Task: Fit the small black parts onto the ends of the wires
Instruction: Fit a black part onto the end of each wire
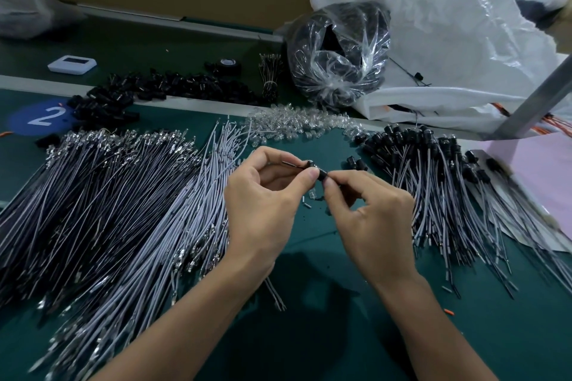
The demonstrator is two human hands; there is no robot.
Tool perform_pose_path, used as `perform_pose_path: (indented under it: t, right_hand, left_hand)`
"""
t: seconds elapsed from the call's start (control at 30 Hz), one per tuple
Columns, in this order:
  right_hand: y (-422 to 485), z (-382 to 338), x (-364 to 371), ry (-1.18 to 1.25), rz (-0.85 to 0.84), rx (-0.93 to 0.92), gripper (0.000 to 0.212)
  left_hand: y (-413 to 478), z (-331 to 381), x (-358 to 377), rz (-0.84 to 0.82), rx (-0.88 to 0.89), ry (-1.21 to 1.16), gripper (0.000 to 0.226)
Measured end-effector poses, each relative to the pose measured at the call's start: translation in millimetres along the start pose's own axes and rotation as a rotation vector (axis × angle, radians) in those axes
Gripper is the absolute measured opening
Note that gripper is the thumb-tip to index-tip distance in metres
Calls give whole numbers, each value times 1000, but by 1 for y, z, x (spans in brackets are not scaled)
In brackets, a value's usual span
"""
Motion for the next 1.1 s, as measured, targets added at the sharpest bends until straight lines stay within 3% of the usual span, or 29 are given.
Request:
perform_pose_path:
  t: [0.37, 0.63, 0.73, 0.97, 1.1]
  right_hand:
    - [0, 6, -1, 137, 13, 79, 10]
    - [4, 12, -4, 216, 42, 186, 6]
    - [5, 13, -4, 213, 20, 208, 23]
    - [8, 5, -2, 201, -25, 117, 21]
    - [8, 1, -8, 121, 22, 23, 13]
  left_hand:
    - [0, 7, -1, -30, 68, 87, 23]
    - [6, 7, -1, -81, -20, -39, 39]
    - [7, 4, 0, -110, -54, -59, 36]
    - [7, 3, 2, -140, -64, -77, 31]
    - [7, 8, 4, -217, -51, -98, 15]
Point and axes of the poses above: each hand's wrist, its own y-axis towards the middle knuckle, its own x-axis out of the palm, z = x × y, the point moved 7 cm from there along y, towards the middle knuckle, and after that the axes turned 11 degrees about y, right-handed, at the moved point
